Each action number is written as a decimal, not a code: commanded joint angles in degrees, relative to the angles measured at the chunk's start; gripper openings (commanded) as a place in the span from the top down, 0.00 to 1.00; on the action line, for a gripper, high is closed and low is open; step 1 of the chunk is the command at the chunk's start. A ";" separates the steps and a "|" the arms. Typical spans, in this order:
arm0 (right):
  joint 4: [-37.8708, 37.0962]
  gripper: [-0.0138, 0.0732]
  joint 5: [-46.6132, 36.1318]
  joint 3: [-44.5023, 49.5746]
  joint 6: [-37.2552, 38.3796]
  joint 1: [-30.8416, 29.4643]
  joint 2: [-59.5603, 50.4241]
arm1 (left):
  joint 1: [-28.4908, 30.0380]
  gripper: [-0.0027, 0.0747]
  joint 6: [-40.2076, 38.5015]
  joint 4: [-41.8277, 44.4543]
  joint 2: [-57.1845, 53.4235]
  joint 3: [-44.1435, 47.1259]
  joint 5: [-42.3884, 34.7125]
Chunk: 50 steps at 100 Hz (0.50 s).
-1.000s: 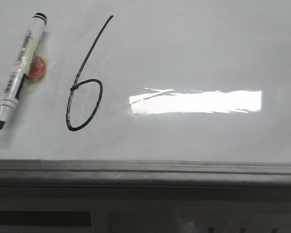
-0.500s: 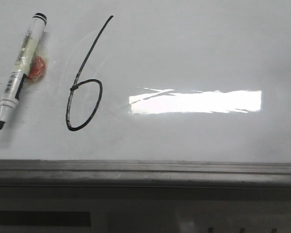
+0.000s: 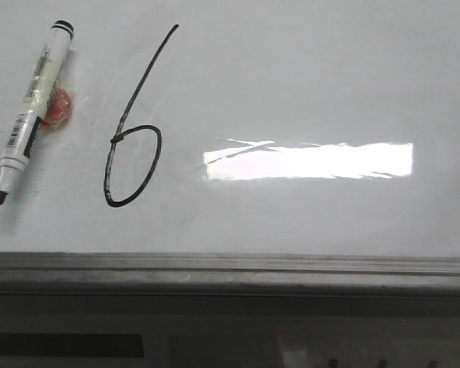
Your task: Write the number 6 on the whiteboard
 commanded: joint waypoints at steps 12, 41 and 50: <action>-0.65 0.91 -7.69 2.32 2.54 -5.19 0.25 | 0.09 0.99 -0.31 -0.34 -1.71 1.36 -2.58; -1.65 0.91 -5.57 5.22 5.23 -8.77 0.21 | 0.09 0.99 -0.31 -0.34 -1.71 1.36 -2.58; -2.26 0.91 -5.53 5.22 5.23 -10.09 -0.02 | 0.09 0.99 -0.31 -0.34 -1.71 1.36 -2.58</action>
